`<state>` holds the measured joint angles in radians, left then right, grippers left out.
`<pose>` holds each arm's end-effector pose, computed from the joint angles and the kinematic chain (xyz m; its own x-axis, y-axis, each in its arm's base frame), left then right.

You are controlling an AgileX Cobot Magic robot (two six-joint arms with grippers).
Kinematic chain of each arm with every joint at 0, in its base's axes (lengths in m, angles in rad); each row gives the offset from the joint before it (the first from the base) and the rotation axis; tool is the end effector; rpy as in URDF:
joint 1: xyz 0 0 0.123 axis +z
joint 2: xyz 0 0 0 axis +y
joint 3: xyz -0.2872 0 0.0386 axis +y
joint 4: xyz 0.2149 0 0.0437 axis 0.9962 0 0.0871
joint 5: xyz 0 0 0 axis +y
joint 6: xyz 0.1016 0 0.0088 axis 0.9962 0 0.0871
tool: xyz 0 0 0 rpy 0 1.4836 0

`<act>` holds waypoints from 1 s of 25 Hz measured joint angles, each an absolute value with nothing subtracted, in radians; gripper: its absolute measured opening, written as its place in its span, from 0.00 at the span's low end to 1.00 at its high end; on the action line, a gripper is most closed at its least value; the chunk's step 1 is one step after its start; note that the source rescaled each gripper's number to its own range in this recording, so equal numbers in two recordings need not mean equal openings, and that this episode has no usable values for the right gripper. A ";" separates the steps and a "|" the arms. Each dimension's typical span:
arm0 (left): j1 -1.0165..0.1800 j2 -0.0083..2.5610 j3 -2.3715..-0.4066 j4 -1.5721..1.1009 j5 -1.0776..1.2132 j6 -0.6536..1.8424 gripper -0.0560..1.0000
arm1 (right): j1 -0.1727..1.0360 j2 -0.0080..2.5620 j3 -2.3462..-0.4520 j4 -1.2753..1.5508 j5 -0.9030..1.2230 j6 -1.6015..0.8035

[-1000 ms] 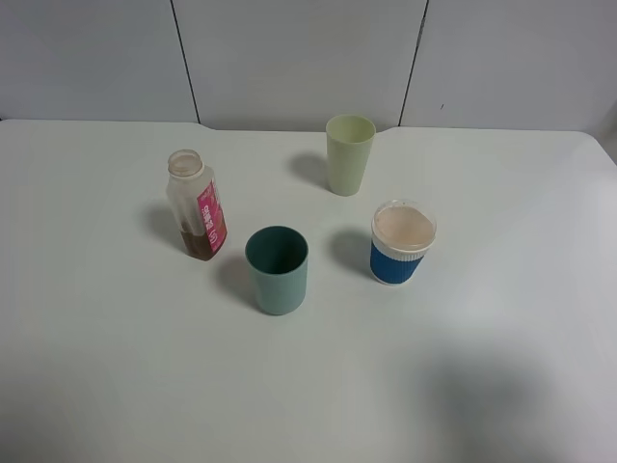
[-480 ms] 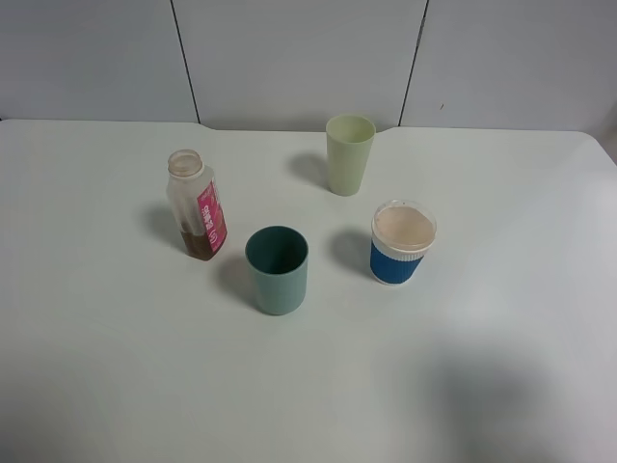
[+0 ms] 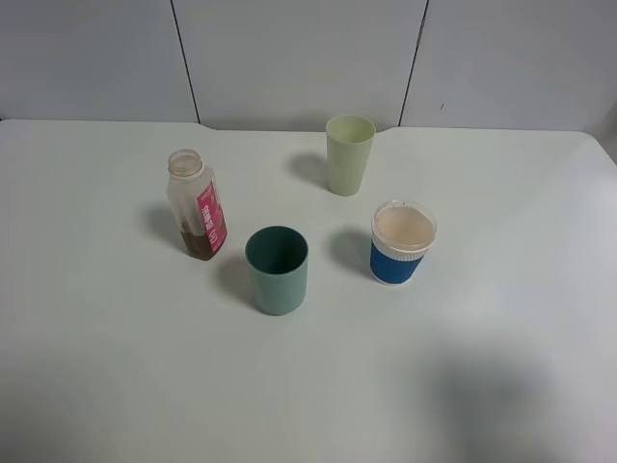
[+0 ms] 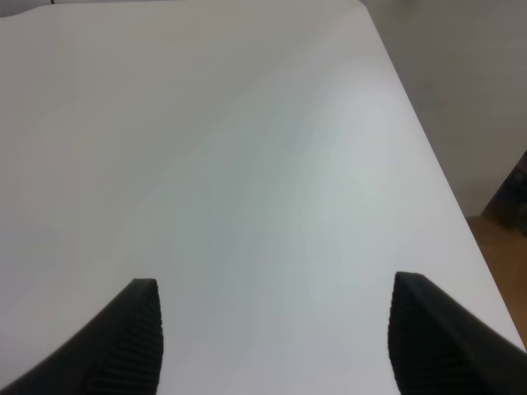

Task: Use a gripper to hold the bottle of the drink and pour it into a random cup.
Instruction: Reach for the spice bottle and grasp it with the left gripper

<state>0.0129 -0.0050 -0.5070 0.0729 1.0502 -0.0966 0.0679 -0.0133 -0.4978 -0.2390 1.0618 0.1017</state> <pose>-0.0299 0.0061 0.2592 -0.4298 -0.0657 -0.9005 -0.0958 0.9950 -0.0268 -0.0304 -0.0232 0.2574 -0.4369 -0.0459 -0.8983 0.1120 0.9881 -0.1049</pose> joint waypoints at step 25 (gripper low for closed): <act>0.013 -0.005 -0.507 0.074 1.050 -0.097 1.00 | 0.068 -0.013 -0.498 -0.239 1.062 0.102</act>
